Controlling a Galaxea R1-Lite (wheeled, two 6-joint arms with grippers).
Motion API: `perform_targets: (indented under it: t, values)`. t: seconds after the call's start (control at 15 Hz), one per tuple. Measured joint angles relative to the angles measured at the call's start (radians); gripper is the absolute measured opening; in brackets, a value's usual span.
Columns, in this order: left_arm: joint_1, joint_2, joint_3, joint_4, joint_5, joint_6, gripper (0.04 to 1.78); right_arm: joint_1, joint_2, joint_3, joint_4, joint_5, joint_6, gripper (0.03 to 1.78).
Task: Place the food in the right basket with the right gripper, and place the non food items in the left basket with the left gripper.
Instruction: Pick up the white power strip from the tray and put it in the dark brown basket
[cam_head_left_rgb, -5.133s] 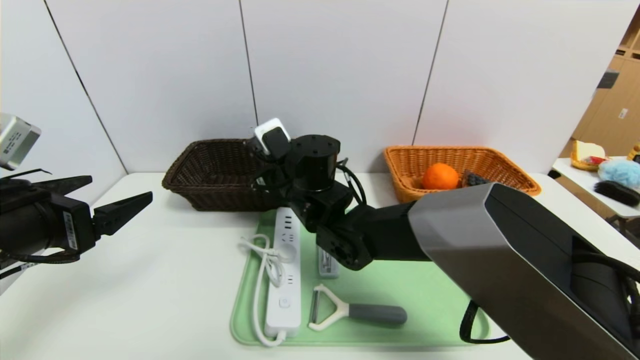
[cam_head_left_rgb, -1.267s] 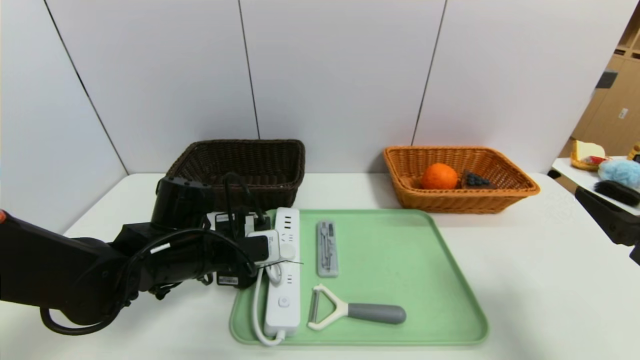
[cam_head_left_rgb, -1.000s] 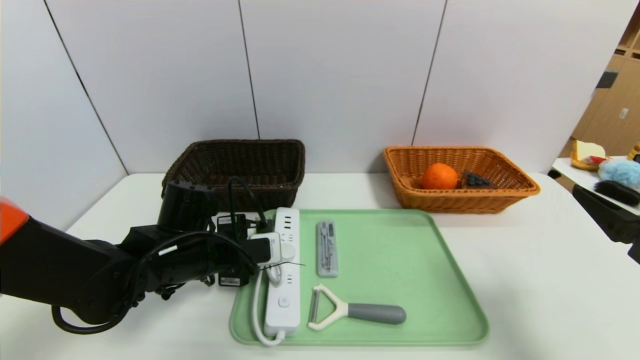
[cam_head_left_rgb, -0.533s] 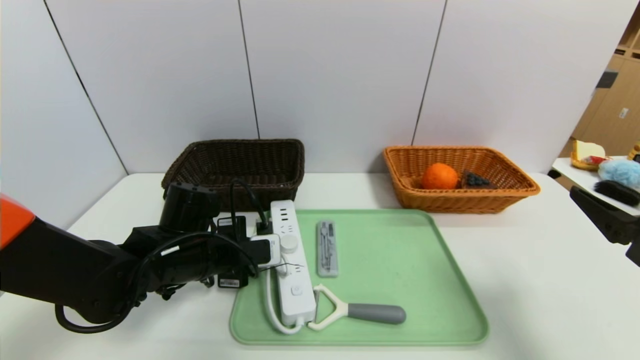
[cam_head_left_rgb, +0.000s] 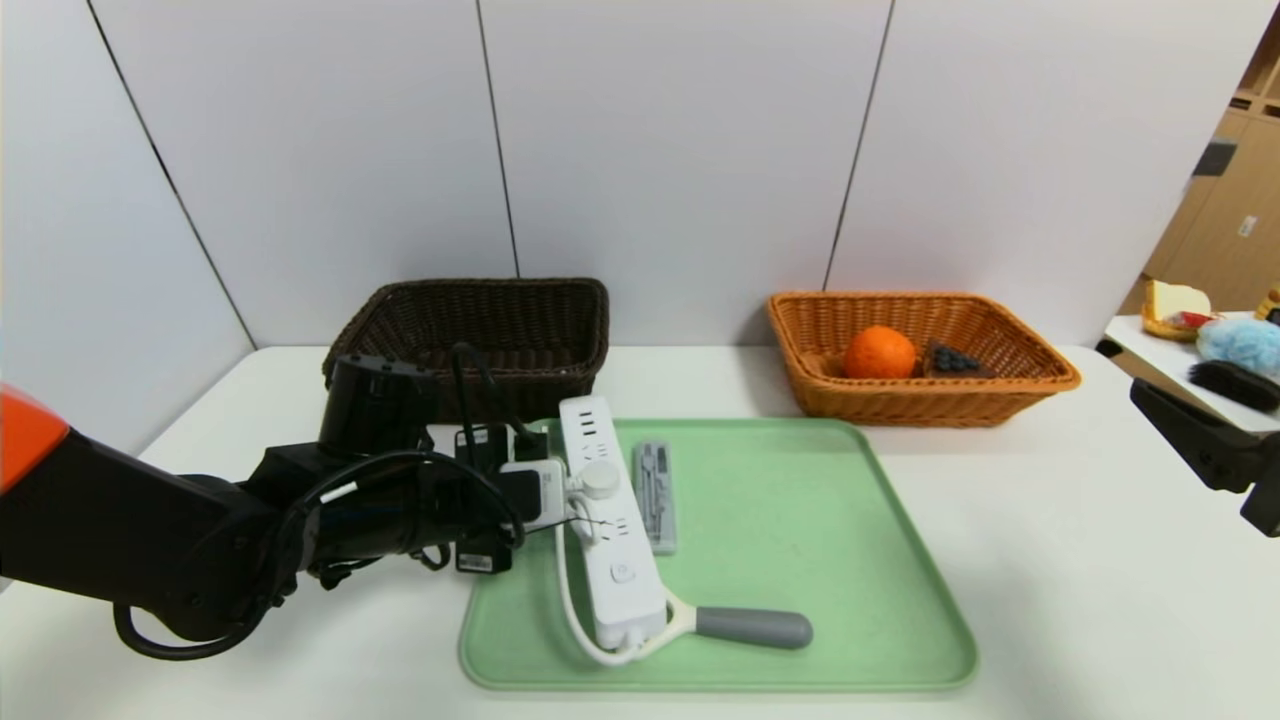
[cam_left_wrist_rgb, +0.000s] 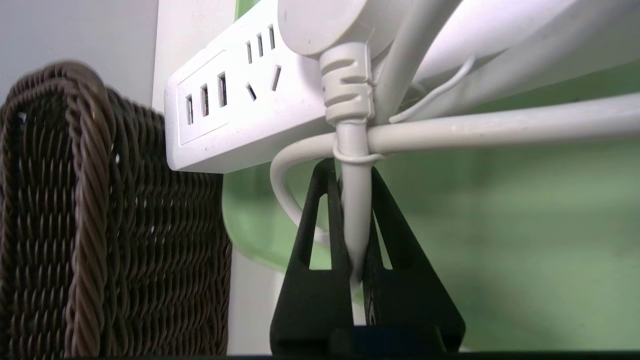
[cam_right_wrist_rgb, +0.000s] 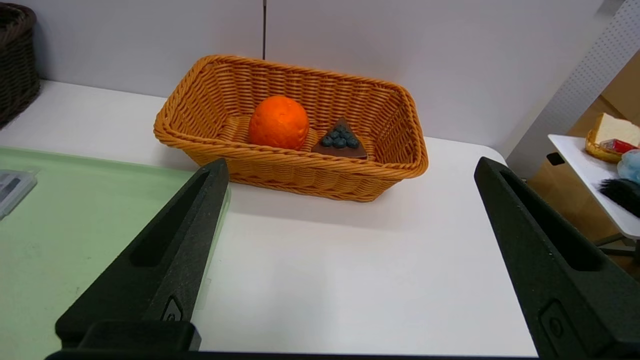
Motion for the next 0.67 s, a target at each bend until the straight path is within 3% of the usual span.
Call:
perform_targets:
  t: [0.2, 0.4, 0.67]
  values:
    - [-0.015, -0.032, 0.012, 0.034, -0.100, -0.009, 0.14, 0.000, 0.017, -0.005, -0.002, 0.000, 0.002, 1.69]
    - [-0.089, -0.092, 0.018, 0.081, -0.187, -0.037, 0.14, 0.000, 0.039, -0.007, -0.003, -0.002, 0.001, 1.69]
    - [-0.194, -0.166, -0.116, 0.100, -0.170, -0.126, 0.14, 0.000, 0.051, -0.003, -0.002, -0.004, 0.003, 1.69]
